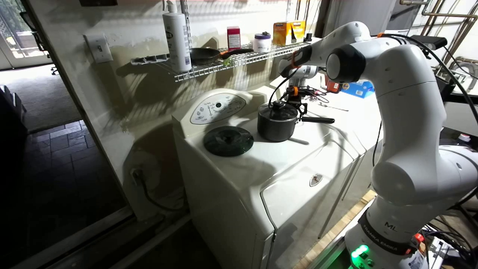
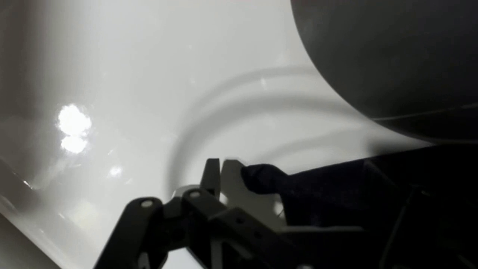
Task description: Use the black pot holder to remove the glass lid from the pot.
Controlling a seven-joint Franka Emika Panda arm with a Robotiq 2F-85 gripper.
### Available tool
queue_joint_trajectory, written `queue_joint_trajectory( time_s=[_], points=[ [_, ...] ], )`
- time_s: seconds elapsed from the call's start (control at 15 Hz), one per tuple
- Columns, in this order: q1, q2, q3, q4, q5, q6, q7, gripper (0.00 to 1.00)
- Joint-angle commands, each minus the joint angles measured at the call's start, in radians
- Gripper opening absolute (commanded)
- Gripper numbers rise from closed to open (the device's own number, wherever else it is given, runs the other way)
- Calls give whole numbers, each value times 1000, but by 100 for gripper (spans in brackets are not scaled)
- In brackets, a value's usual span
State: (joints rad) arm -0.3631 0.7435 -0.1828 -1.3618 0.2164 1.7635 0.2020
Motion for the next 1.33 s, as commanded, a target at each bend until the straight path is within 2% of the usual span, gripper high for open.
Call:
queue_joint_trajectory(
  time_s=[0.0,0.53,0.67,0.8,1.27],
  points=[
    [-27,15,18,24,52,-47,-22,66],
    [-33,1,10,27,90,-41,-4,11],
    [-32,-1,8,31,90,-47,3,1],
    [-29,-3,6,29,88,-46,12,3],
    [-10,-51,-14,5,80,-44,103,3]
  ],
)
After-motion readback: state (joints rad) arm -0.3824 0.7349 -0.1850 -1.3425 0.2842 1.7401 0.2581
